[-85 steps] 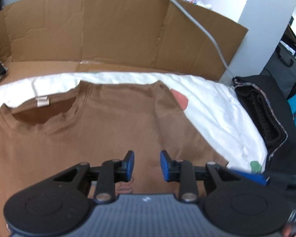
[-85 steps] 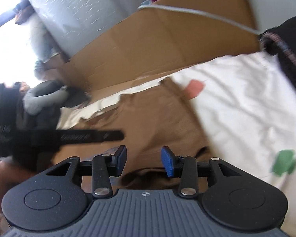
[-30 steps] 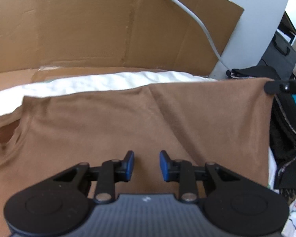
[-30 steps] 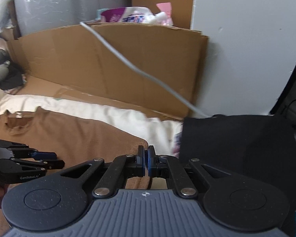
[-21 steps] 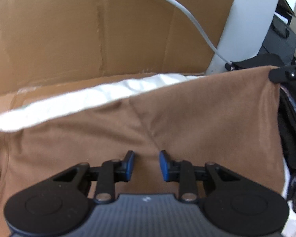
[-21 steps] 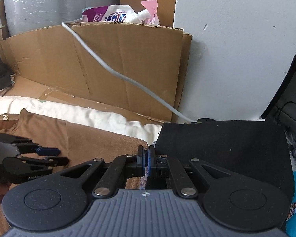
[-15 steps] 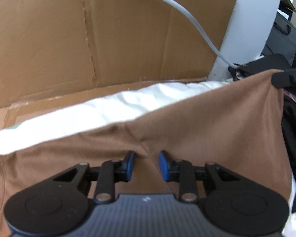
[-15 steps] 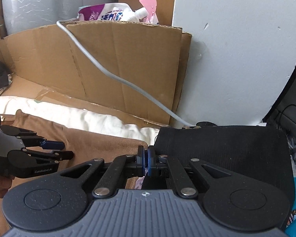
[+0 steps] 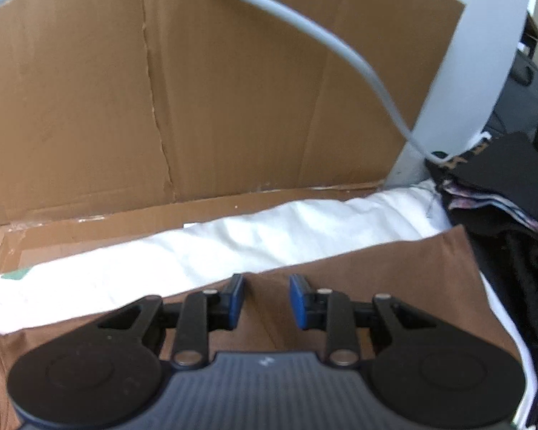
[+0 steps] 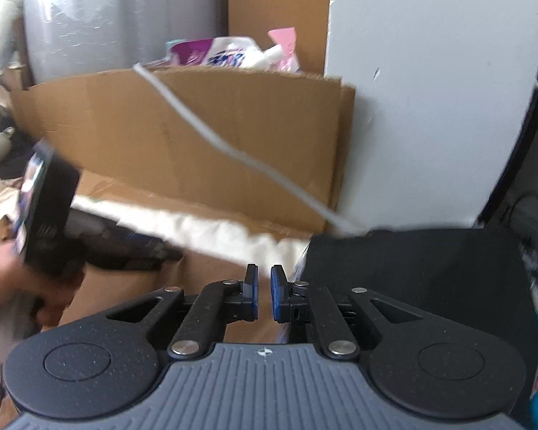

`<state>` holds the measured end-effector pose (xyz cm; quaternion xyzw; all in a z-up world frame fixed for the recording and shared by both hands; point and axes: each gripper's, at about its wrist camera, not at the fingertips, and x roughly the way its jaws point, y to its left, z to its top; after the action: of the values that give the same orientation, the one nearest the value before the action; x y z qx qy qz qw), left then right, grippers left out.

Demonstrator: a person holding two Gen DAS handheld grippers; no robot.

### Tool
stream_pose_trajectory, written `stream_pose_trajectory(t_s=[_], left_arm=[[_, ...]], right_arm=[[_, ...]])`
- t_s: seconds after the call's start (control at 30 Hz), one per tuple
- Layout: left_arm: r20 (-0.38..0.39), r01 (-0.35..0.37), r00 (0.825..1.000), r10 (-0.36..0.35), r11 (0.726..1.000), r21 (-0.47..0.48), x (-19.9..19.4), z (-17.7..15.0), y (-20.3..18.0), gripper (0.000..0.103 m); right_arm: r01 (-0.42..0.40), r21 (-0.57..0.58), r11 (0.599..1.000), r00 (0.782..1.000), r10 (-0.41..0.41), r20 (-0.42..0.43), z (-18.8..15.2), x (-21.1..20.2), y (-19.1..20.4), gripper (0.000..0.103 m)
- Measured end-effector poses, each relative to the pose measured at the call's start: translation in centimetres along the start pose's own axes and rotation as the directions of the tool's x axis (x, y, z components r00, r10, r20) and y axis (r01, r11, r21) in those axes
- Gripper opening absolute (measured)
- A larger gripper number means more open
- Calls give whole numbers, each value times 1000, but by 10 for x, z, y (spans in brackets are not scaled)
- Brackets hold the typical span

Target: Fold clothes

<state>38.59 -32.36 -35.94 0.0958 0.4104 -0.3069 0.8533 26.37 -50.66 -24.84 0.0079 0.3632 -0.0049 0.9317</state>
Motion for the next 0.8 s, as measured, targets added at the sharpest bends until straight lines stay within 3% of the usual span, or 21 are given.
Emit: stream_pose_trajectory(t_s=[0.17, 0.27, 0.4, 0.8], left_arm=[[-24, 31, 999, -30, 998, 52, -6, -5, -10, 30], [-30, 59, 998, -57, 997, 58, -16, -10, -18, 30], [-32, 90, 996, -88, 993, 72, -35, -20, -29, 30], [-6, 181, 983, -182, 974, 138, -84, -57, -69, 32]], right_arm=[[-43, 57, 997, 998, 45, -35, -48, -11, 12, 8], [-64, 103, 993, 997, 68, -42, -70, -15, 15, 17], [-62, 189, 980, 997, 68, -24, -83, -21, 14, 29], [-70, 371, 926, 996, 88, -33, -113, -20, 12, 38]])
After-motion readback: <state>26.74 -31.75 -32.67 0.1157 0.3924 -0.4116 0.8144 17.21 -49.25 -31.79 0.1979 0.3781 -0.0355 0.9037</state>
